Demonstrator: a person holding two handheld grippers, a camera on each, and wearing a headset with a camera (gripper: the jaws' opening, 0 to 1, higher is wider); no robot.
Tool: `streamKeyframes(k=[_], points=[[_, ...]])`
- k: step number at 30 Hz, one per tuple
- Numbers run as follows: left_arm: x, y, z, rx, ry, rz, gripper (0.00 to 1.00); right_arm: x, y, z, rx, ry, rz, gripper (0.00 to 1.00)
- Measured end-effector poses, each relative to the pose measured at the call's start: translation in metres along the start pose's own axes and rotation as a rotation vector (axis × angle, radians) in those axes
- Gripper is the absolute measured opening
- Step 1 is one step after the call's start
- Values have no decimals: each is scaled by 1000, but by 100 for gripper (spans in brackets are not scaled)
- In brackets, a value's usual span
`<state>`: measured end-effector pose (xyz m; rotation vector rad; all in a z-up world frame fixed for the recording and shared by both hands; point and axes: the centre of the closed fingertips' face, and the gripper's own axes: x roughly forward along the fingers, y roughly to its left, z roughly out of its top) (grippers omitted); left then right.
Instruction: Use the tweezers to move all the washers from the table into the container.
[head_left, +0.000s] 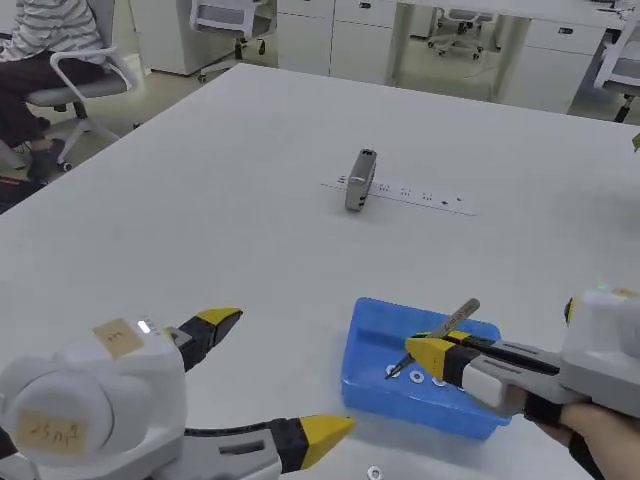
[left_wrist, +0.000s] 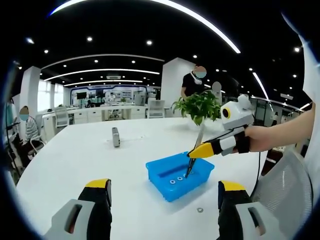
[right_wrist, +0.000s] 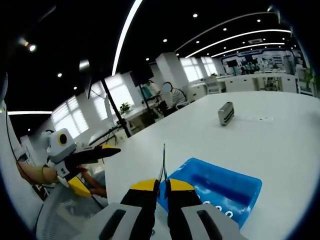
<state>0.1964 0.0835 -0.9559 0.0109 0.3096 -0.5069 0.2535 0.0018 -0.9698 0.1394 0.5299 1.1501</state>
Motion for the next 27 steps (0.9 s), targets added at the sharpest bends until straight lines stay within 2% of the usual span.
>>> streamKeyframes(k=[6, 15, 27], points=[[0, -1, -1, 2, 3, -2, 90, -1, 7, -9, 10, 13, 9, 4], [0, -1, -1, 6, 6, -2, 90, -1, 8, -24, 27, 42, 20, 4], [0, 0, -1, 5, 4, 2, 90, 1, 15, -50, 42, 105, 41, 4]])
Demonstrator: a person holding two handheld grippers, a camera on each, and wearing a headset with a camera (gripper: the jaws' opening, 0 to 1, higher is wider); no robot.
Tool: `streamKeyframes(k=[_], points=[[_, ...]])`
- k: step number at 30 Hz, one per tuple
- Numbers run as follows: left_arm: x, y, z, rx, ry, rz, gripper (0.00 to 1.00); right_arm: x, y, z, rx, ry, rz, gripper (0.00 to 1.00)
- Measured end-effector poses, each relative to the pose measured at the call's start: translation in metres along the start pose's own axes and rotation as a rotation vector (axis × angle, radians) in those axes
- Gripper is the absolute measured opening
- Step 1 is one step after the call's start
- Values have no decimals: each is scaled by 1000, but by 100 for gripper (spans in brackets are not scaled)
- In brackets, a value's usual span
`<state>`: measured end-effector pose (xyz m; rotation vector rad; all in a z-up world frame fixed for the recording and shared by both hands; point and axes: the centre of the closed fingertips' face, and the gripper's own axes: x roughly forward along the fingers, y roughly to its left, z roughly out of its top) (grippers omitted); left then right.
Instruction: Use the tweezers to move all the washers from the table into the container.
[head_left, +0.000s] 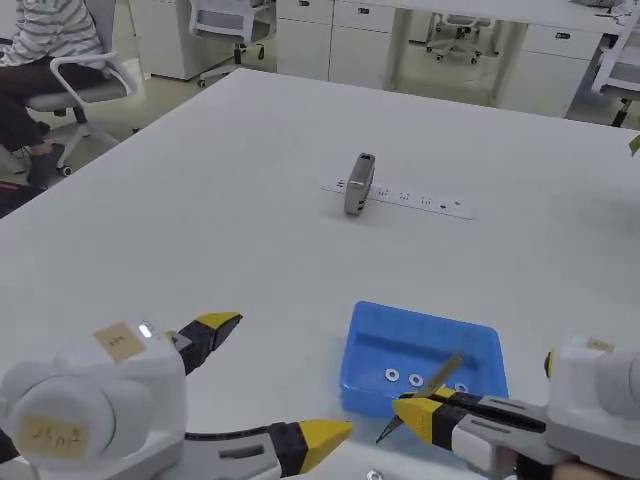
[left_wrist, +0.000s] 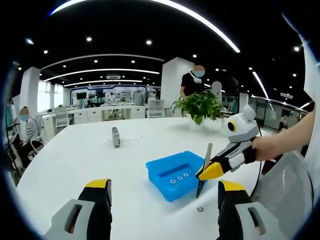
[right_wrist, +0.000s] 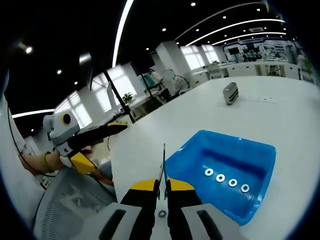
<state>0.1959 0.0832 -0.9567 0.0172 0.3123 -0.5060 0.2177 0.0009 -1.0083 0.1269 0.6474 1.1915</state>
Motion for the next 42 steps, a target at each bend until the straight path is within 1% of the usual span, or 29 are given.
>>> streamKeyframes(k=[8, 16, 30, 39, 40, 42], points=[[0, 1, 0, -1, -1, 2, 90, 3, 3, -14, 1, 39, 6, 4], [0, 1, 0, -2, -1, 2, 89, 7, 7, -23, -8, 73, 16, 4], [0, 1, 0, -3, 1, 3, 89, 8, 7, -30, -44, 109, 15, 4], [0, 0, -1, 1, 5, 1, 89, 10, 12, -36, -99, 139, 18, 4], [0, 0, -1, 0, 5, 1, 89, 10, 12, -35, -111, 137, 18, 4], [0, 0, -1, 1, 5, 0, 89, 10, 13, -36, -167, 154, 17, 4]])
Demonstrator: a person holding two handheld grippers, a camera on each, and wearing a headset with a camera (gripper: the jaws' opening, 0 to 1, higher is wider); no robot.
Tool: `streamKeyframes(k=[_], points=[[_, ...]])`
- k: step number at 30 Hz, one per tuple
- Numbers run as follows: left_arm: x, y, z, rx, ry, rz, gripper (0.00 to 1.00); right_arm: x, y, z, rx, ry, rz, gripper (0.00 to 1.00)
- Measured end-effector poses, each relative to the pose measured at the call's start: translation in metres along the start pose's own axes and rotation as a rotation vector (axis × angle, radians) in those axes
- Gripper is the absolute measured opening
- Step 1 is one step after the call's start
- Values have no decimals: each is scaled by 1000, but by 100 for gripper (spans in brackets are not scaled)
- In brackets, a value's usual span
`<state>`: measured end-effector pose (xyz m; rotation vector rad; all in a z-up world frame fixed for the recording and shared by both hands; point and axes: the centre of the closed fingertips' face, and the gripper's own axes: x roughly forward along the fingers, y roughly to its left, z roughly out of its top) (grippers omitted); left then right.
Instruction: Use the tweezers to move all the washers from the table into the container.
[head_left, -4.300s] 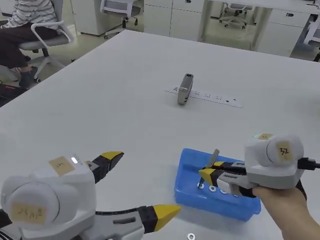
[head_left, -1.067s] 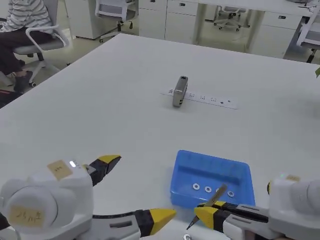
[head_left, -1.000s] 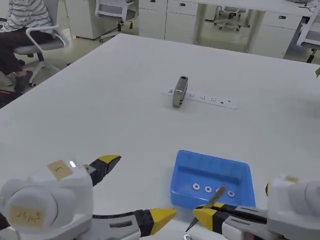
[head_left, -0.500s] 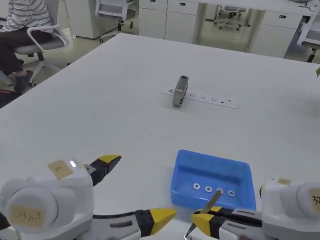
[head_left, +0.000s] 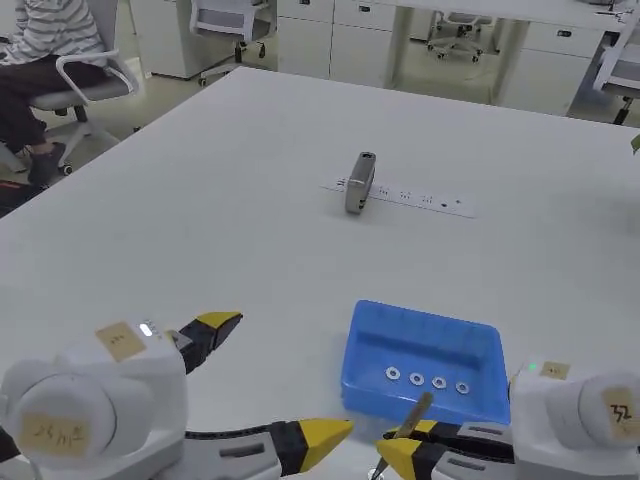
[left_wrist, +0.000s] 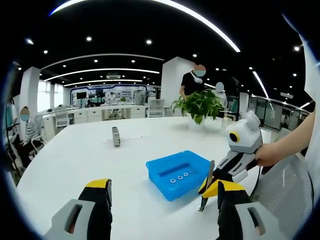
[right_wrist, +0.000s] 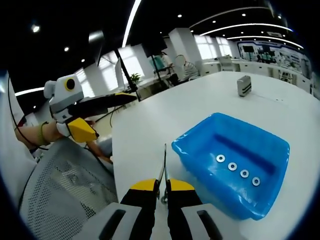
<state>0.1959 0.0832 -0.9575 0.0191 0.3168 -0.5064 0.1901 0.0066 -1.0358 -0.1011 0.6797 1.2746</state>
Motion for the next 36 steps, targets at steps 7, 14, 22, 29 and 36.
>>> streamKeyframes(k=[7, 14, 22, 29, 36], points=[[0, 0, 0, 1, 0, 2, 89, 4, 14, -2, -117, 23, 24, 5], [0, 1, 0, 1, 0, 1, 89, 6, 21, -4, -219, 38, 29, 5], [0, 1, 0, 0, -3, 1, 89, 5, 21, -7, -354, 81, 10, 2], [0, 1, 1, -1, -6, 2, 89, 5, 16, -5, -282, 53, -16, 2], [-1, 1, 1, -3, -8, 5, 89, -2, 14, 3, -133, -49, -24, 3]])
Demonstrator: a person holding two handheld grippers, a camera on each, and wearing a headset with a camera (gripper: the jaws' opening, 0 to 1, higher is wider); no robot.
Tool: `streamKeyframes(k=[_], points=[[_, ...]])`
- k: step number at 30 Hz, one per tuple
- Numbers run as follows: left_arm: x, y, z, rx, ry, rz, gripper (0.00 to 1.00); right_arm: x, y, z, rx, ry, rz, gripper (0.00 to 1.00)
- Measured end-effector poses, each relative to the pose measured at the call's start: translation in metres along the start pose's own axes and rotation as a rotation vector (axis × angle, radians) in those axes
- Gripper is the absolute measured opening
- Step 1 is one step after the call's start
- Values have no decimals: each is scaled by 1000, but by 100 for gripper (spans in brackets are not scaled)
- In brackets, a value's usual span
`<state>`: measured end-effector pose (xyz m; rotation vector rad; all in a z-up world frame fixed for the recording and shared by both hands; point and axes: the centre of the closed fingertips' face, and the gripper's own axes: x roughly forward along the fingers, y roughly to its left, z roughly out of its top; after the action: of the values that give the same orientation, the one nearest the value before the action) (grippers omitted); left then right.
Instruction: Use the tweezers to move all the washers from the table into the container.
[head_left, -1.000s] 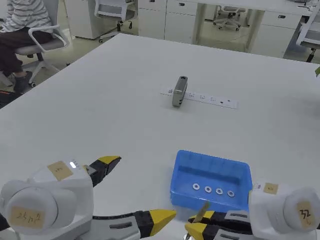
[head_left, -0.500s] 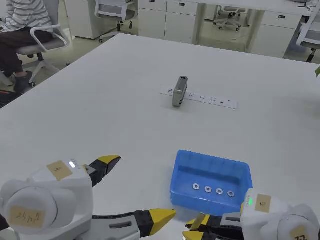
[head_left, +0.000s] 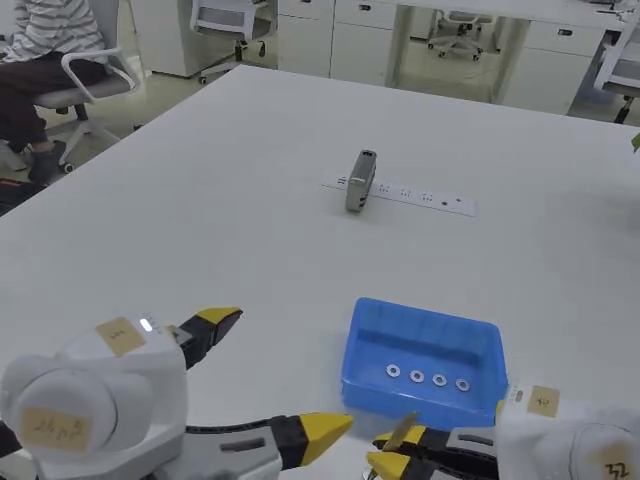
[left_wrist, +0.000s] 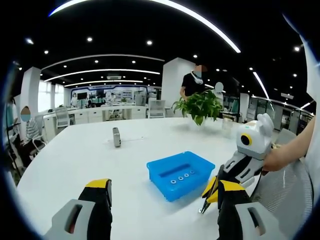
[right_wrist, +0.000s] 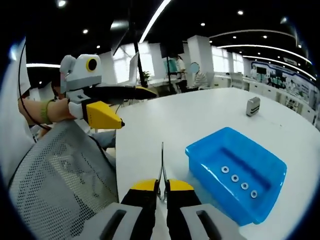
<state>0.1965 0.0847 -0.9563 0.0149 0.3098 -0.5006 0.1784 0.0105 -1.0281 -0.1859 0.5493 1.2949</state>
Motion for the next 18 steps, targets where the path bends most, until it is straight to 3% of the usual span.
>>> streamKeyframes(k=[18], points=[[1, -2, 0, 6, 5, -9, 89, -13, -23, 45, 80, -143, -27, 3]])
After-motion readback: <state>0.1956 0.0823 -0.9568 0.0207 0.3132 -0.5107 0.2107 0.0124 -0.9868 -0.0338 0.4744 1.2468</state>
